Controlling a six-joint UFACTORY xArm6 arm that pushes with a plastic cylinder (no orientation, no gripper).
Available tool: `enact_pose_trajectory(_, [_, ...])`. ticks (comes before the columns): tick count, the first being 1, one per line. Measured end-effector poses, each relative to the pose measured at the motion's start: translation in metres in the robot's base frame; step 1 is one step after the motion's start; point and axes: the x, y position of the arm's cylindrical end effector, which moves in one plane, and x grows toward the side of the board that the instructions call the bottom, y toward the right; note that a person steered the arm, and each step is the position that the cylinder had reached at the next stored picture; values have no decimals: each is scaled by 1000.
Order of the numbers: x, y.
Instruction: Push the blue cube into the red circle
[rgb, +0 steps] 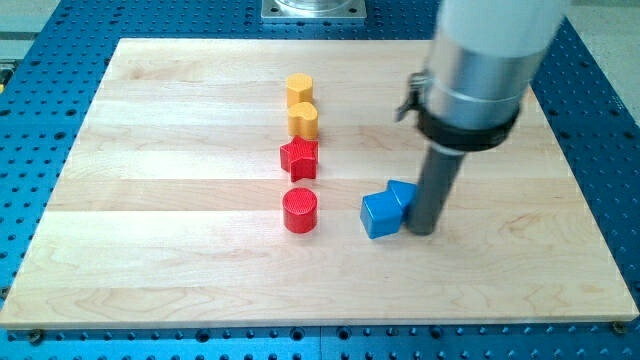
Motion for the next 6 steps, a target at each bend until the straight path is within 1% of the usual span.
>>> enact_pose_trajectory(1, [23,-52])
enact_pose_trajectory(2, [50,-71])
enact_pose_trajectory(3, [45,-111])
enact_pose_trajectory(4, [28,-120])
enact_pose_trajectory(5, [0,-107])
enact_pose_trajectory(6, [-17,-100])
